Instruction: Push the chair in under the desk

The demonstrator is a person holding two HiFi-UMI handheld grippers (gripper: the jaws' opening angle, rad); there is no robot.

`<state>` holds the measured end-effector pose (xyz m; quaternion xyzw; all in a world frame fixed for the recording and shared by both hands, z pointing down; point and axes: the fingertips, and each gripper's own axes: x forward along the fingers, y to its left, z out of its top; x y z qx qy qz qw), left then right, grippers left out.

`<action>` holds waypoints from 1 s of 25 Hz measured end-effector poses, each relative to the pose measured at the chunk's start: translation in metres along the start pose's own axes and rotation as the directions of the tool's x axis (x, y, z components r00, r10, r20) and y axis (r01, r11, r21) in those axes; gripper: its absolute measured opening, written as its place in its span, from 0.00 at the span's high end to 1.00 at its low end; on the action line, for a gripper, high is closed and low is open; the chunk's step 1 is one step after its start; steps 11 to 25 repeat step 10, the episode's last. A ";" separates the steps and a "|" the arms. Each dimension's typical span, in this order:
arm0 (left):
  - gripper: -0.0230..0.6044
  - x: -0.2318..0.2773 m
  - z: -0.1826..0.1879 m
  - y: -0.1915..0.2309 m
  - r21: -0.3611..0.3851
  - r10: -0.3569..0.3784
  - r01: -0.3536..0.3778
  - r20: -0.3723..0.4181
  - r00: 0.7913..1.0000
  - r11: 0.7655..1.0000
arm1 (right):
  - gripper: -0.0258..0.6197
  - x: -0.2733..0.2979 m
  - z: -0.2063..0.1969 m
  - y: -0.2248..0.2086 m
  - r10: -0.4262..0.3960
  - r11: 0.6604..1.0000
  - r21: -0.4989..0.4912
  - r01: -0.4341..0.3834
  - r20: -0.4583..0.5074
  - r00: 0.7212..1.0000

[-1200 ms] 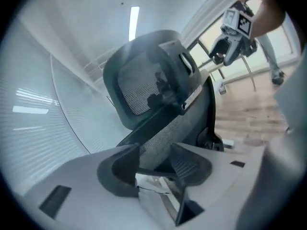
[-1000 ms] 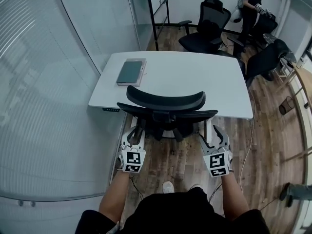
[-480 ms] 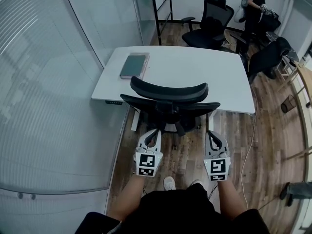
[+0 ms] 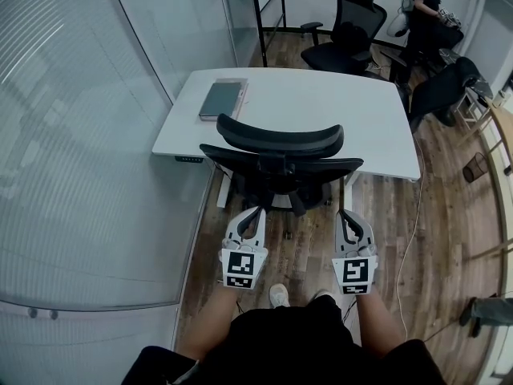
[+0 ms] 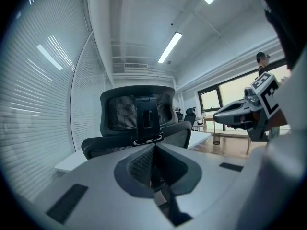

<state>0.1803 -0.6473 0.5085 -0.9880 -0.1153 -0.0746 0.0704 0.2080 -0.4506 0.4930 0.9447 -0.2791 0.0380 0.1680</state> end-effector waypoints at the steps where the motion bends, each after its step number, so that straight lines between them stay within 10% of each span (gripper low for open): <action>1: 0.94 -0.001 0.000 -0.001 0.003 -0.002 0.002 0.000 1.000 1.000 | 0.96 -0.001 0.000 0.000 -0.002 1.000 -0.003 0.002 -0.002 1.000; 25: 0.94 -0.003 0.001 -0.019 0.032 -0.038 0.038 0.007 0.999 0.999 | 0.96 -0.008 -0.003 -0.006 -0.019 1.000 -0.008 0.019 -0.007 1.000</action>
